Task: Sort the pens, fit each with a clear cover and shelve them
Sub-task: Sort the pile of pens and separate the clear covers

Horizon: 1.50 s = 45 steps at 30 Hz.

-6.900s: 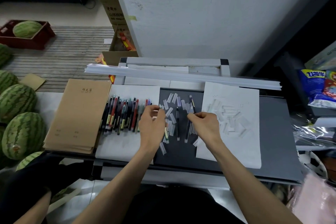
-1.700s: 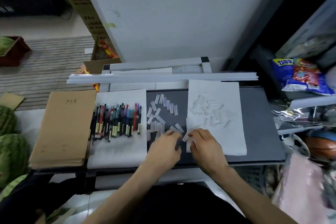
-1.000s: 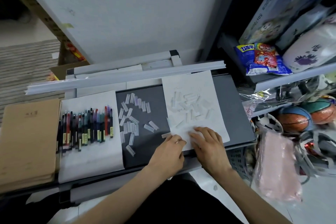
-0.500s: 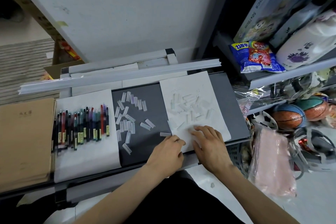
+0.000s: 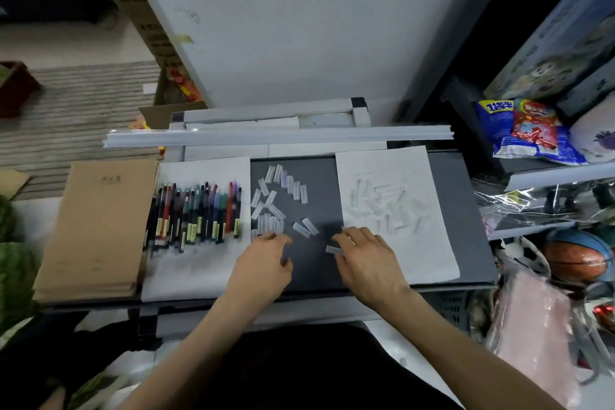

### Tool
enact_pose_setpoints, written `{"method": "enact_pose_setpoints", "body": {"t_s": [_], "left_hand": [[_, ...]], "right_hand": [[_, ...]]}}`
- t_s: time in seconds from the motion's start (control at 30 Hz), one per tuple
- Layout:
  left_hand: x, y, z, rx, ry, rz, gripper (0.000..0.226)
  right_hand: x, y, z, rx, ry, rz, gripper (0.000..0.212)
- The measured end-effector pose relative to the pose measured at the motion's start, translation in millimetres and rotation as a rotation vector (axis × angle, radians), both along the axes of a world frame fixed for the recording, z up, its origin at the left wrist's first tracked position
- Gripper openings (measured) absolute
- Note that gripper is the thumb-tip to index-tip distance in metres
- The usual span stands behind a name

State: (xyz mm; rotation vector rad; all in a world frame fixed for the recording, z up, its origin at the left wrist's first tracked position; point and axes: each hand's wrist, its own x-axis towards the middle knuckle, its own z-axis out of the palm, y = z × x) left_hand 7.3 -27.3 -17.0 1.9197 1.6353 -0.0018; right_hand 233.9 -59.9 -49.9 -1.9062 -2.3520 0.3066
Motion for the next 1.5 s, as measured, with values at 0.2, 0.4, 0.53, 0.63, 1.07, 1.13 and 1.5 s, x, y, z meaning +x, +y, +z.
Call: {"method": "enact_pose_setpoints", "body": {"t_s": [0.2, 0.4, 0.53, 0.63, 1.07, 1.13, 1.5], "left_hand": [[-21.8, -6.6, -6.0, 0.011, 0.083, 0.019, 0.031], [-26.8, -15.7, -24.3, 0.004, 0.013, 0.053, 0.029], [-27.2, -13.6, -28.8, 0.04, -0.019, 0.048, 0.022], [-26.3, -8.1, -30.5, 0.052, -0.014, 0.017, 0.023], [-23.9, 1.9, -26.5, 0.094, 0.011, 0.095, 0.052], [-24.7, 5.3, -27.1, 0.098, 0.011, 0.059, 0.052], [-12.9, 12.5, -19.7, 0.101, 0.225, -0.111, 0.055]], "right_hand": [[-16.6, 10.2, -2.3, -0.037, -0.067, 0.08, 0.032], [-21.5, 14.1, -12.9, -0.079, -0.067, 0.086, 0.041], [-24.9, 17.6, -14.5, -0.022, 0.015, 0.09, 0.029], [-37.0, 27.4, -7.7, -0.007, 0.082, 0.037, 0.024], [-73.1, 50.4, -15.4, -0.035, 0.113, -0.057, 0.023], [-76.6, 51.2, -16.9, -0.062, 0.121, -0.042, 0.02], [-92.3, 61.7, -2.1, -0.214, 0.085, -0.139, 0.024]]}}
